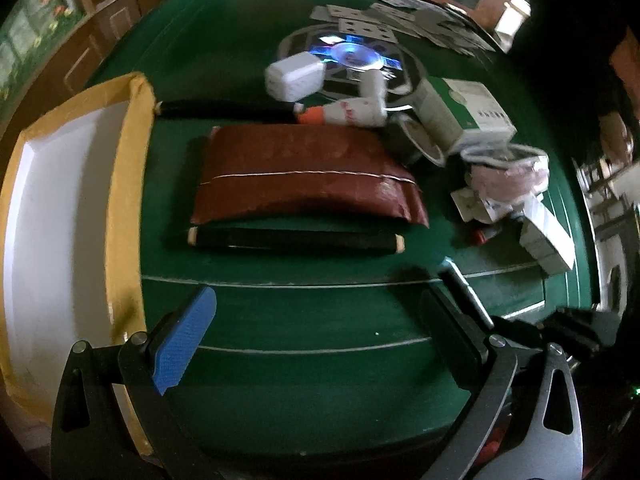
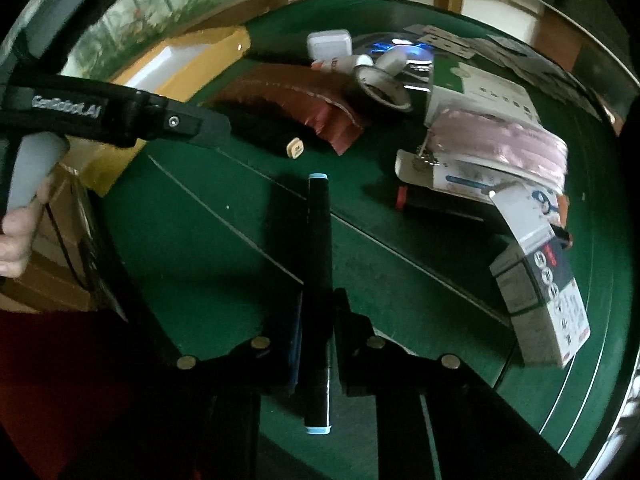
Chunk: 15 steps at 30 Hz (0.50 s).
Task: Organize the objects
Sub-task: 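Grasp a black marker with the right gripper while the left gripper grasps another black marker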
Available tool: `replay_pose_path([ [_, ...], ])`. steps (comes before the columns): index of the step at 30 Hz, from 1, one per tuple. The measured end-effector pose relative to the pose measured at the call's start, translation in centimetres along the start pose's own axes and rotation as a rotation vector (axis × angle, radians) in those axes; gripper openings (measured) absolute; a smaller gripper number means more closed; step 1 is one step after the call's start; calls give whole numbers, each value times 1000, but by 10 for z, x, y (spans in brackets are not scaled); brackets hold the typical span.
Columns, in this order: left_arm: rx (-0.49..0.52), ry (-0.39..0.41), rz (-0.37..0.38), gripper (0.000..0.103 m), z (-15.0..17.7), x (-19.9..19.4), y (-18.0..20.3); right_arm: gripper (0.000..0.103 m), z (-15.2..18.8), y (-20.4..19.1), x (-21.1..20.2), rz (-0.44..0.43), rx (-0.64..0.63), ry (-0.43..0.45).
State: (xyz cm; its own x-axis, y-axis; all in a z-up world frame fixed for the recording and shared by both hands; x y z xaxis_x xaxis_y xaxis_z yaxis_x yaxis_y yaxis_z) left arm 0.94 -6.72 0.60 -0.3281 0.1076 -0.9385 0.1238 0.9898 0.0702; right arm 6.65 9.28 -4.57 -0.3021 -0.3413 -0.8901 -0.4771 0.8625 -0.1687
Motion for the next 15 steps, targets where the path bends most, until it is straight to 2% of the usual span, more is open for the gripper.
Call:
replay_pose_path([
  [5, -118, -36, -10, 102, -6, 3, -18, 13, 0, 5, -15, -13, 54, 46],
  [11, -190, -59, -17, 102, -12, 6, -17, 13, -1, 8, -25, -27, 87, 84],
  [15, -290, -96, -29, 99, -15, 18, -22, 13, -3, 9, -27, -29, 92, 95],
])
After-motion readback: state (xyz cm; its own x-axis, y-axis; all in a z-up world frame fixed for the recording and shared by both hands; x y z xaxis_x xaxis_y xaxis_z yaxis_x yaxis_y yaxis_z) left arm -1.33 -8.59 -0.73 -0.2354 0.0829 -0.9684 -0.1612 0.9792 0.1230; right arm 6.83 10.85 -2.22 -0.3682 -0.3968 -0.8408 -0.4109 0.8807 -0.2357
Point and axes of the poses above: each gripper's, at about its wrist camera, not at the fingertips, and x roughly the way its jaws point, y to its right, z to its underside, the point moved 5 cm from there along x, roughly the way its jaws point, and after that the axes turned 5 degrees about x, right-handed, at the moved point
